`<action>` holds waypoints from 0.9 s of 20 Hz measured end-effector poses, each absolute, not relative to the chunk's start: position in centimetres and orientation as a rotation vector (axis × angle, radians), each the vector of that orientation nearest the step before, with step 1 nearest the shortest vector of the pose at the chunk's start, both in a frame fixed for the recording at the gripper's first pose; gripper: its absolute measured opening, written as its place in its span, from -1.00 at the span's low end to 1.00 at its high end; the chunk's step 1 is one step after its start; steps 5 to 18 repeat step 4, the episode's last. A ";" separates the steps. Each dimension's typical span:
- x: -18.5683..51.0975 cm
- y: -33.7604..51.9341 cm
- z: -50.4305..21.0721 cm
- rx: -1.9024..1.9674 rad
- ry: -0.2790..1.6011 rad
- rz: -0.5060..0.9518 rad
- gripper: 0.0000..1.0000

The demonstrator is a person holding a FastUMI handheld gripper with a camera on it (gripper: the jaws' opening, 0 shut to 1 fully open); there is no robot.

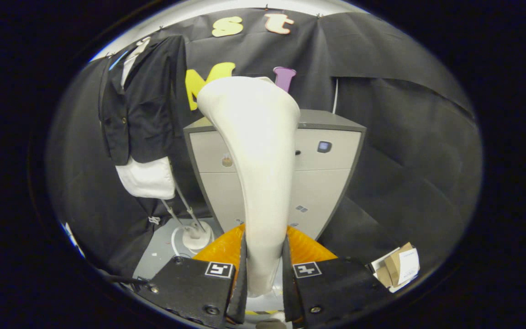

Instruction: Iron the clothes twice with a garment steamer, once on the left side and once on the right side.

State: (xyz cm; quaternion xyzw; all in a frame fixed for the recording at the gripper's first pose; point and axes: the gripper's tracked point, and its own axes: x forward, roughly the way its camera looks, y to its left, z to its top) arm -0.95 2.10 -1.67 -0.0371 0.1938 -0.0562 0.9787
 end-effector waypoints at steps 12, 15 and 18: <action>-3.5 -0.8 -0.4 -0.050 0.372 -0.112 -0.31; -3.5 -0.8 -0.4 -0.050 0.372 -0.112 -0.31; -3.5 -0.8 -0.4 -0.050 0.372 -0.112 -0.31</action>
